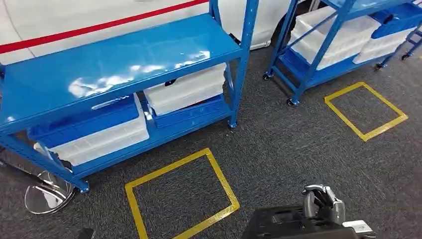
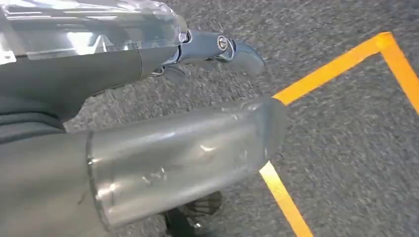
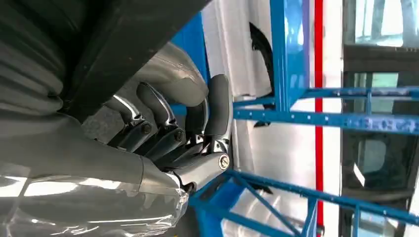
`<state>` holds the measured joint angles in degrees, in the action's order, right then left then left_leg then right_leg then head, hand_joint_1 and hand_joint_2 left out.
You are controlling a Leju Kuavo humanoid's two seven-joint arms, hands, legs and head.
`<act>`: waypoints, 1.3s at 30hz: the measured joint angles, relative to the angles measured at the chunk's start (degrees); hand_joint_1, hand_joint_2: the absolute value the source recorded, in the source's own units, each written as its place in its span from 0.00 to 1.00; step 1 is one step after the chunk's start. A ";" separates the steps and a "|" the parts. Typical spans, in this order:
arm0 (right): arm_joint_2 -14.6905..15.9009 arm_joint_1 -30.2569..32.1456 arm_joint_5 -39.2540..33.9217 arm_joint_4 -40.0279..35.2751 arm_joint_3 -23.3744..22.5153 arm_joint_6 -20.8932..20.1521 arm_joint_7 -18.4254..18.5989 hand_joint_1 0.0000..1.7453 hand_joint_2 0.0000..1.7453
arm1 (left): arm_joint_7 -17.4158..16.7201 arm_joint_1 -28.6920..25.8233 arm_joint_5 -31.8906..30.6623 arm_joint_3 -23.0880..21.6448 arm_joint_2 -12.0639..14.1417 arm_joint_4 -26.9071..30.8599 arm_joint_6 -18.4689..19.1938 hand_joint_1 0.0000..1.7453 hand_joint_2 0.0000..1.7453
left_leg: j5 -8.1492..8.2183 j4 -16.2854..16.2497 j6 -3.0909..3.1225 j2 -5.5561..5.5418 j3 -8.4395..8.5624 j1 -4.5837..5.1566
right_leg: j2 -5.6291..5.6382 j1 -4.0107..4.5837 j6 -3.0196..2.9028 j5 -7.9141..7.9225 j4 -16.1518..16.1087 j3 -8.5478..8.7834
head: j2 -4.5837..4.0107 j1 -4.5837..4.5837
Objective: Take the parts from the cabinet and place them on the table.
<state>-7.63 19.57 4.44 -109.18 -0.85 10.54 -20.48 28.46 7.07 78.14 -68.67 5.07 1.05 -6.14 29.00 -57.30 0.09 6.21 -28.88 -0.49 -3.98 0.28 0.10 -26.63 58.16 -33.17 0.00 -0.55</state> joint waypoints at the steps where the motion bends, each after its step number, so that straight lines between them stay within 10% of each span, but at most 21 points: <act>1: 0.00 0.12 0.00 0.02 0.17 0.00 0.00 1.00 1.00 | 0.00 0.05 0.66 0.00 -0.02 0.00 0.02 0.00 0.00 | 0.05 0.08 -0.16 0.65 0.13 -0.02 | 0.51 0.08 -0.24 -0.04 0.12 -0.16 | 0.00 -0.02; 3: 0.09 0.41 0.02 0.00 0.30 0.13 0.00 1.00 1.00 | 0.00 0.25 1.31 0.00 0.00 0.00 0.11 0.00 0.00 | 0.69 -0.02 -0.84 1.01 0.22 -0.13 | 1.92 -0.66 -1.26 0.56 -0.90 0.24 | 0.00 -0.06; 5: 0.11 0.29 0.02 0.02 0.61 0.15 -0.04 1.00 1.00 | 0.02 0.21 1.57 0.00 -0.04 0.02 0.15 0.00 0.00 | 4.01 -4.59 -1.06 -4.64 -1.30 -0.49 | 2.92 -0.62 -1.85 0.84 -1.14 0.21 | 0.00 0.28; 8: 0.11 0.45 -0.02 0.09 1.11 0.07 -0.04 1.00 1.00 | 0.02 -0.40 1.70 0.00 0.00 0.02 0.13 0.00 0.00 | 9.24 -17.74 -1.37 -5.85 -7.39 -0.50 | 5.38 -0.51 -2.04 0.87 -0.93 0.02 | 0.00 0.48; 11: 0.11 0.44 -0.24 0.46 1.25 0.07 -0.04 1.00 1.00 | -0.07 -0.31 1.79 0.00 -0.02 0.02 0.15 0.00 0.00 | 3.15 -10.81 -1.51 -6.22 -4.66 -0.84 | 7.91 -0.68 -1.80 0.70 -0.19 0.02 | 0.00 0.48; 12: 0.11 0.43 -0.26 0.50 1.38 0.07 -0.02 1.00 1.00 | -0.30 -0.29 1.77 0.00 -0.04 0.02 0.15 0.00 0.00 | 0.45 -5.76 -1.63 -7.33 -2.48 -1.10 | 8.68 -0.82 -1.46 0.48 0.30 -0.04 | 0.00 0.48; 14: 0.13 0.28 -0.33 0.50 1.73 0.11 0.02 1.00 1.00 | -0.77 -0.40 1.77 -0.09 -0.22 0.02 0.09 0.00 0.00 | 0.79 -1.55 -1.58 -11.55 -1.08 -1.38 | 10.18 -0.63 -0.71 0.12 1.68 -1.06 | 0.00 0.53; 18: 0.22 0.56 -0.79 0.50 2.01 -0.18 -0.02 1.00 1.00 | -1.29 0.05 1.72 -0.90 -0.55 0.02 0.09 0.00 0.00 | 0.09 -1.73 0.35 -8.88 -1.41 -1.32 | 12.73 -1.13 1.02 1.12 1.21 -2.08 | 0.00 0.48; 20: 0.44 0.37 -0.87 0.59 2.27 -0.50 -0.04 1.00 1.00 | -1.40 0.33 1.35 -1.47 -0.44 0.02 0.13 0.00 0.00 | -0.17 -1.62 0.94 -7.71 -1.48 -1.03 | 6.44 -0.74 1.27 -2.18 5.59 -4.03 | 0.00 -0.31; 22: 0.61 0.24 -0.85 0.81 2.71 -0.81 -0.02 1.00 1.00 | -1.75 0.13 0.48 -2.19 -0.42 0.02 0.18 0.00 0.00 | -0.16 -1.65 1.03 -6.46 -1.68 -0.55 | 4.41 -0.96 1.59 -6.64 14.48 -8.04 | 0.00 -0.37; 24: 0.94 0.27 -0.70 1.05 3.17 -0.79 0.02 1.00 1.00 | -2.44 0.27 -0.40 -3.21 -0.02 0.02 0.15 0.00 0.00 | -0.14 -1.72 1.07 -5.58 -1.81 -0.31 | 4.25 -1.00 1.51 -7.56 18.91 -9.95 | 0.00 -0.39; 27: 1.40 0.24 -0.44 1.11 3.52 -0.68 0.15 1.00 1.00 | -3.06 0.62 -0.24 -4.55 0.42 0.02 0.15 0.00 0.00 | -0.01 -1.71 1.24 -3.99 -1.50 -0.02 | 3.47 -0.67 0.46 -1.37 8.21 -3.80 | -0.02 -0.46; 29: 1.62 -0.16 -0.17 1.11 3.67 -0.61 0.24 1.00 1.00 | -3.17 0.44 0.56 -4.72 0.52 0.02 0.28 0.00 0.00 | 0.26 -1.69 0.92 -3.39 -1.24 0.44 | -1.18 0.89 -0.99 -1.02 1.40 -0.26 | 0.00 -0.42; 33: 2.01 -0.02 0.07 1.01 4.04 -0.44 0.24 1.00 1.00 | -3.47 0.32 3.17 -4.70 0.92 0.02 1.49 0.00 0.00 | 0.57 -1.32 0.06 -0.85 -0.78 0.52 | 1.74 0.89 -1.91 -0.33 0.36 -0.58 | 0.00 -0.50; 36: 2.16 -0.20 0.09 0.87 4.50 -0.33 0.18 1.00 1.00 | -2.75 0.19 5.49 -4.17 1.42 0.02 2.10 0.00 0.00 | 5.03 -7.73 -0.36 -4.92 -3.40 0.16 | 3.36 0.14 -2.55 0.37 -0.61 0.05 | -0.02 -0.35; 39: 2.32 0.10 0.41 0.87 5.00 0.09 0.18 1.00 1.00 | -1.84 0.09 6.55 -4.07 1.75 0.00 2.25 0.00 0.00 | 8.89 -19.22 -0.82 -5.89 -9.21 0.01 | 5.56 0.12 -2.59 0.34 -0.30 -0.04 | 0.00 -0.15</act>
<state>-5.31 19.66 4.85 -108.30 4.15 10.62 -20.31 26.62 7.16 84.70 -72.74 6.82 1.05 -3.89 37.90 -76.52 -0.74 0.32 -38.08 -0.47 1.58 0.40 -2.49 -26.29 57.87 -33.21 0.00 -0.70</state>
